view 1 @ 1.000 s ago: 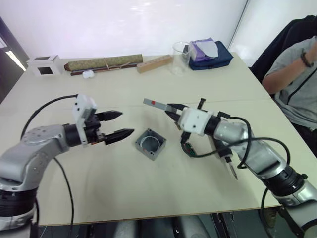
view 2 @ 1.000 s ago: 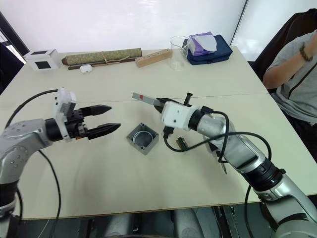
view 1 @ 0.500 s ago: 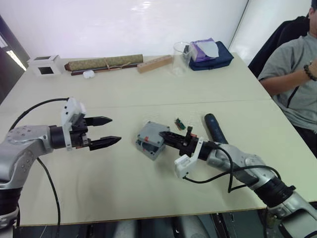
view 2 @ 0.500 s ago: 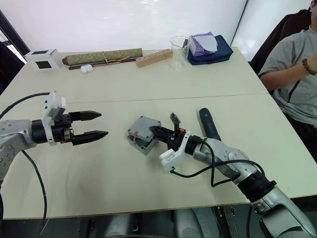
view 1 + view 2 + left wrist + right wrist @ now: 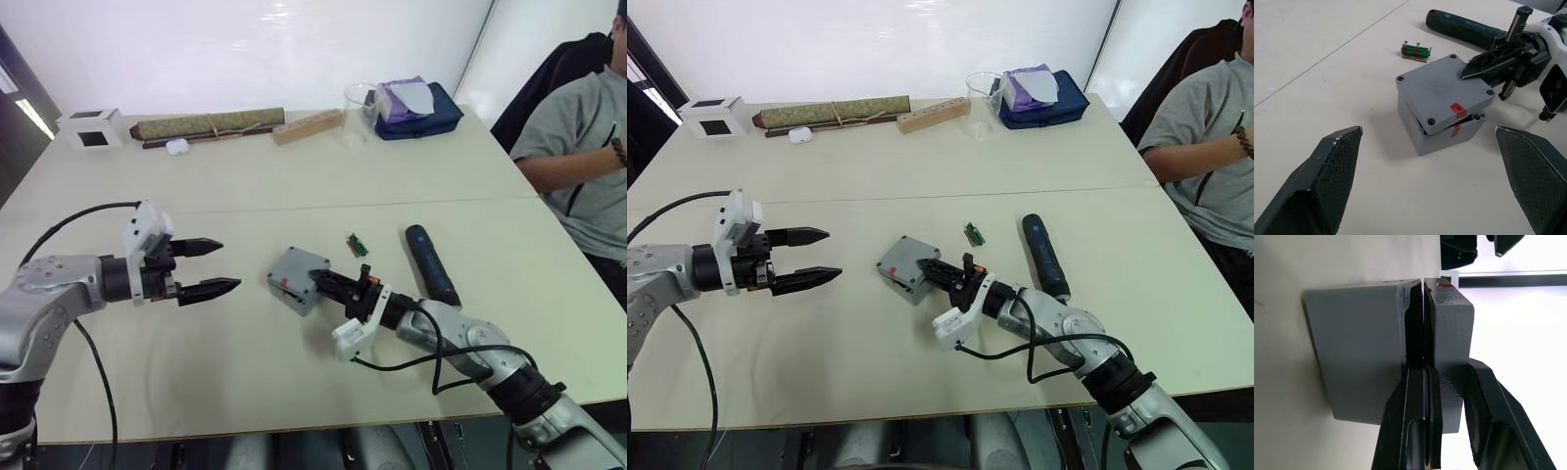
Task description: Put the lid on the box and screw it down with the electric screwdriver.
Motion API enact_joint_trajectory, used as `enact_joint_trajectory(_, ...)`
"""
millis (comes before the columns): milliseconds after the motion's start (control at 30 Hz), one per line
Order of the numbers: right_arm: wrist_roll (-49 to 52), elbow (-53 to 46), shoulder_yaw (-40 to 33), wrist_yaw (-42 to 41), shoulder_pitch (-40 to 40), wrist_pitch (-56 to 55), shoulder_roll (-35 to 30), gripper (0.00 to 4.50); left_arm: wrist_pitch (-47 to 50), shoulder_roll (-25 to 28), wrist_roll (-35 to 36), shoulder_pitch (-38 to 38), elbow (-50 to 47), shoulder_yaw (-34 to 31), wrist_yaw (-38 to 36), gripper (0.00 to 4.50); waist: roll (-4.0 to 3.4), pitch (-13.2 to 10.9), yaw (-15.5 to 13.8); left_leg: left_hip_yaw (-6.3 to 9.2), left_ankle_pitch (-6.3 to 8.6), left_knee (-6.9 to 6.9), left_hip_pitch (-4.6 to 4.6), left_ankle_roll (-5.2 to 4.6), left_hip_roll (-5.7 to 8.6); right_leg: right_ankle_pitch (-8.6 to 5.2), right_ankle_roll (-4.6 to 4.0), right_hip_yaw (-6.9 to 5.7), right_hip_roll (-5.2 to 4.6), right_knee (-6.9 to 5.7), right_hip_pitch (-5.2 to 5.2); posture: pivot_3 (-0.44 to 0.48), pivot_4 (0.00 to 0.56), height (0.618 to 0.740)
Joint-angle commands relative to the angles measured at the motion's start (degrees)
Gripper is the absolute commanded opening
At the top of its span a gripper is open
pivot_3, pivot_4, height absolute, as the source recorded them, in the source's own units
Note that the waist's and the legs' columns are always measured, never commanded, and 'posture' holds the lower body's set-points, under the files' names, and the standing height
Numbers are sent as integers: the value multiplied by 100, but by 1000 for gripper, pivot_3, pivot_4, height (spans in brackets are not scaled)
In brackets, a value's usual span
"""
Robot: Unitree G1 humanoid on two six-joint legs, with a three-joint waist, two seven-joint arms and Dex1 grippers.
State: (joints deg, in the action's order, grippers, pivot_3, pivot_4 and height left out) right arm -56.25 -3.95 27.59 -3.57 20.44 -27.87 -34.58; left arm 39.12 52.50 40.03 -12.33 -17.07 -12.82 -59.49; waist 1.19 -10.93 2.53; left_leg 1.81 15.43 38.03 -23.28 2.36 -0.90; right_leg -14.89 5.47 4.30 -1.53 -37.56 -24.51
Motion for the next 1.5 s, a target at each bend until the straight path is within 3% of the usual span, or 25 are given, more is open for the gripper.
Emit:
enact_joint_trajectory(33,-145,-225,-81,-65,-145,198,93,415,-35,72,54,51,-182,-336,90,4449,1,1,3,0,0,0,1,0,0,0,0,0,0,0,1,0,150,736)
enact_joint_trajectory(733,-655,-306,41,-386,-366,713,213,415,-179,39,-67,337,-238,-678,358,4449,11,8,-1,-1,0,6,37,0,3,-2,-3,1,0,-35,22,0,150,736)
enact_joint_trajectory(933,-676,-281,26,-359,-356,720,199,415,-393,-320,-284,-168,-270,21,518,4449,14,10,-18,0,0,6,54,0,4,-2,-4,2,0,-37,42,0,150,736)
enact_joint_trajectory(967,-679,-274,29,-361,-345,720,202,415,-464,-401,-387,-273,-215,166,543,3955,14,10,-18,1,0,6,67,0,5,-3,-5,1,-1,-36,56,0,150,736)
enact_joint_trajectory(1000,-682,-281,29,-362,-347,718,199,415,-497,-531,-437,-408,-158,316,575,3851,14,10,-14,1,0,6,77,0,5,-4,-6,2,-1,-34,67,0,150,736)
enact_joint_trajectory(1267,-706,-286,24,-387,-343,728,203,415,-1095,-1414,-1078,-1162,581,1391,480,957,15,10,-9,4,0,6,95,0,6,-4,-5,1,1,-31,89,0,150,736)
enact_joint_trajectory(1333,-735,-285,30,-381,-330,727,198,415,-1387,-1571,-1352,-1319,907,1592,449,68,15,10,-10,5,0,6,95,0,6,-4,-5,0,1,-31,90,0,150,736)
enact_joint_trajectory(1500,-814,-331,35,-391,-345,761,204,415,-1875,-1881,-1764,-1667,1546,1792,409,68,15,10,-15,6,0,6,95,0,8,-4,-4,0,1,-31,90,0,150,736)
